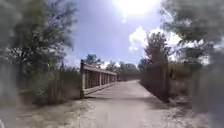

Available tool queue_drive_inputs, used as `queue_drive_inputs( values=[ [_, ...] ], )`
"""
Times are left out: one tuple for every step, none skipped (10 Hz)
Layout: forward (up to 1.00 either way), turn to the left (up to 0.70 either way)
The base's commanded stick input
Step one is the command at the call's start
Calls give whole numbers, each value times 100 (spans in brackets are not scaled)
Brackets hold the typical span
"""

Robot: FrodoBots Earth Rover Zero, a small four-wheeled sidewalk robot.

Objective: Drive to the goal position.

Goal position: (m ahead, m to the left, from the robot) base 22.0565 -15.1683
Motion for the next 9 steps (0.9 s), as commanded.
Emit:
queue_drive_inputs(
  values=[
    [70,0],
    [70,0],
    [70,0],
    [70,0],
    [70,0],
    [70,0],
    [70,0],
    [70,0],
    [70,0]
  ],
)
